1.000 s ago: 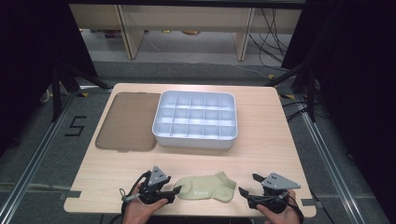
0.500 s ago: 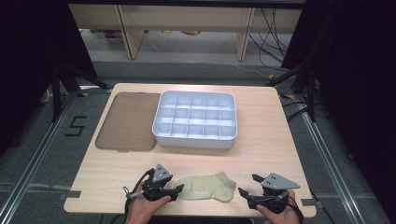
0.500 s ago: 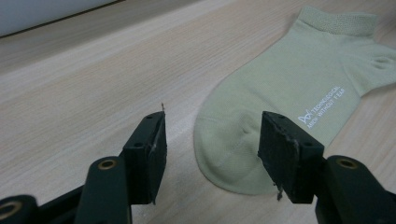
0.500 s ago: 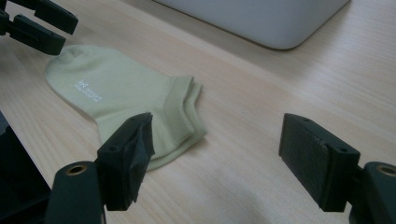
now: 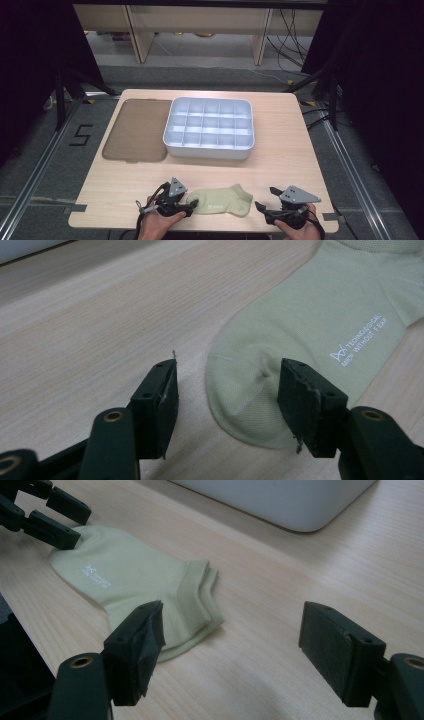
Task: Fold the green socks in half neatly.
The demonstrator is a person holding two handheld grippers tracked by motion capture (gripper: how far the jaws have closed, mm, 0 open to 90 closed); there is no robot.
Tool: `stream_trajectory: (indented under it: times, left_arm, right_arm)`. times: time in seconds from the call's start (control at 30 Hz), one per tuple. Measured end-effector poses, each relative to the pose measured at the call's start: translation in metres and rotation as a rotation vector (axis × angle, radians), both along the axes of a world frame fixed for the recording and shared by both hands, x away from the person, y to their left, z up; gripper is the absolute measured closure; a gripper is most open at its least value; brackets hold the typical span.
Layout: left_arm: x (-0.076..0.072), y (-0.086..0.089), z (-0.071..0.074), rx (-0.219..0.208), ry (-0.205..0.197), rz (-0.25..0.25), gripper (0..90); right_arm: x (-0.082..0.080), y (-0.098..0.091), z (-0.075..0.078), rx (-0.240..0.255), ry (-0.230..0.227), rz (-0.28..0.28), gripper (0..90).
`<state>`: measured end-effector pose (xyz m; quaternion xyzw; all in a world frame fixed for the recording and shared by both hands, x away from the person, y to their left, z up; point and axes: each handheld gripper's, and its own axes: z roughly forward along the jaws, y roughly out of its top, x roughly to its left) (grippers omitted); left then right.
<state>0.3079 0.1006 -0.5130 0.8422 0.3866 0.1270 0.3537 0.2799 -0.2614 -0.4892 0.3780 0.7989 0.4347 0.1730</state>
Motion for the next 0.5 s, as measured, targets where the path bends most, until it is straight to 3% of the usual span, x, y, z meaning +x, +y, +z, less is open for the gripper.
stream_trajectory:
  times: [0.23, 0.4, 0.47, 0.5]
  left_arm:
    - [-0.0019, -0.0010, 0.0003, -0.004, 0.002, -0.019, 53.5]
    - [-0.0043, -0.0038, -0.0015, -0.058, -0.002, -0.021, 64.5]
    - [-0.0047, -0.0047, -0.0038, -0.102, 0.015, 0.004, 70.4]
    - [-0.0046, -0.0043, -0.0041, -0.110, 0.019, 0.000, 73.1]
  right_arm:
    - [0.0002, 0.0010, 0.0002, -0.017, -0.002, 0.011, 26.6]
    - [-0.0008, 0.0025, 0.0003, -0.008, 0.019, 0.008, 26.6]
    - [0.0002, 0.0023, -0.0001, -0.010, -0.009, 0.024, 26.7]
    - [-0.0019, 0.0039, -0.0002, 0.002, 0.015, 0.002, 26.6]
